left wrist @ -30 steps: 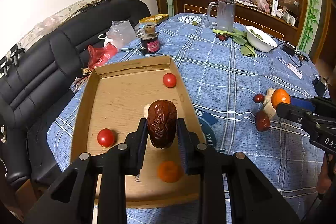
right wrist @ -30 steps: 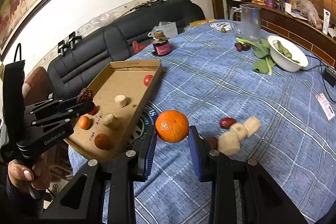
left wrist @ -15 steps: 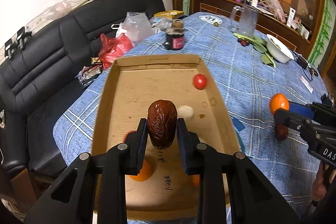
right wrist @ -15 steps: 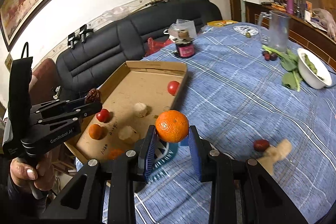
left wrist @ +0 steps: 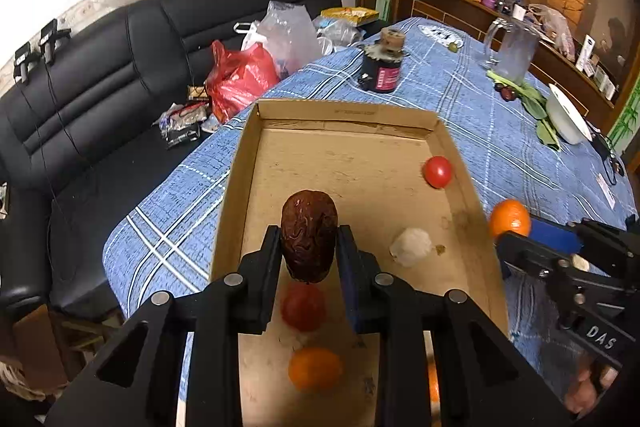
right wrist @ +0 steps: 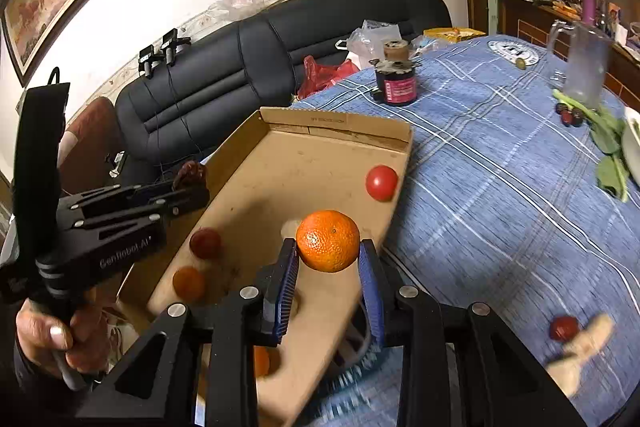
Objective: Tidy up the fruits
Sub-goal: 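Carry the date and orange into the tray and open both grippers, then withdraw both open grippers from the tray toward the remaining dates and rice cakes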
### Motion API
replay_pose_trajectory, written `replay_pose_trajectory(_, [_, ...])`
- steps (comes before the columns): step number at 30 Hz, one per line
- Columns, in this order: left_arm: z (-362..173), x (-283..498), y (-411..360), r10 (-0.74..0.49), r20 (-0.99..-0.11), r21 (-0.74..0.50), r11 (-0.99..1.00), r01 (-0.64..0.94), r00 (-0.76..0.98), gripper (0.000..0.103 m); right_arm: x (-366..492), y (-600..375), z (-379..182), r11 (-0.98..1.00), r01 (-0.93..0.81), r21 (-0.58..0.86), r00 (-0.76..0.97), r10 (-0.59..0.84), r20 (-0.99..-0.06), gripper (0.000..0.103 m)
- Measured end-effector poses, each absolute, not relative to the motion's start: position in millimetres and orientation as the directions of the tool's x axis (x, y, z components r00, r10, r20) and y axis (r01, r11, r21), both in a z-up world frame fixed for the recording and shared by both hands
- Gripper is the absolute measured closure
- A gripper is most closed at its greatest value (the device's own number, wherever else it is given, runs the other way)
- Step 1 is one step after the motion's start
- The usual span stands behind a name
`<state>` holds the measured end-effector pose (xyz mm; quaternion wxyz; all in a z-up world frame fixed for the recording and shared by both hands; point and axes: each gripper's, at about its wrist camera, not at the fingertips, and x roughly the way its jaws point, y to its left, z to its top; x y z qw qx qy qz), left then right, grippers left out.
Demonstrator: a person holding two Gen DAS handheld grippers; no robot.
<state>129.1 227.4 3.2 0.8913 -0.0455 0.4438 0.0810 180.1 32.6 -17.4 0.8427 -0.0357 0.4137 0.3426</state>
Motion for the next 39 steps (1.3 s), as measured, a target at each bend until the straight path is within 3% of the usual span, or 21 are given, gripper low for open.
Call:
replay_pose_trajectory(16, [-43.9, 200.4, 245.0, 0.111, -0.898, 0.028, 0.980, -0.196, 0.425, 0.078, 244.6, 92.1, -64.6, 0.767, -0.600, 0.228, 0.330, 0.497, -0.802, 0.072])
replay_pose_trajectory(25, [-42.9, 196.5, 237.2, 0.155, -0.896, 0.083, 0.979, -0.185, 0.417, 0.077, 239.5, 92.2, -65.9, 0.753, -0.616, 0.232, 0.315, 0.505, -0.803, 0.068])
replay_pose_trajectory(26, [-42.6, 195.6, 237.2, 0.159, -0.895, 0.087, 0.979, -0.187, 0.416, 0.074, 238.5, 91.9, -64.1, 0.753, -0.615, 0.233, 0.316, 0.507, -0.802, 0.065])
replay_pose_trajectory(30, [-38.6, 187.3, 238.5, 0.168, -0.890, 0.087, 0.975, -0.204, 0.425, 0.044, 230.3, 81.3, -54.4, 0.756, -0.609, 0.239, 0.334, 0.518, -0.787, 0.057])
replay_pose_trajectory(39, [-11.0, 154.6, 224.2, 0.164, -0.847, 0.063, 0.975, -0.212, 0.506, 0.044, 194.7, 28.9, -19.0, 0.763, -0.590, 0.263, 0.396, 0.558, -0.729, 0.057])
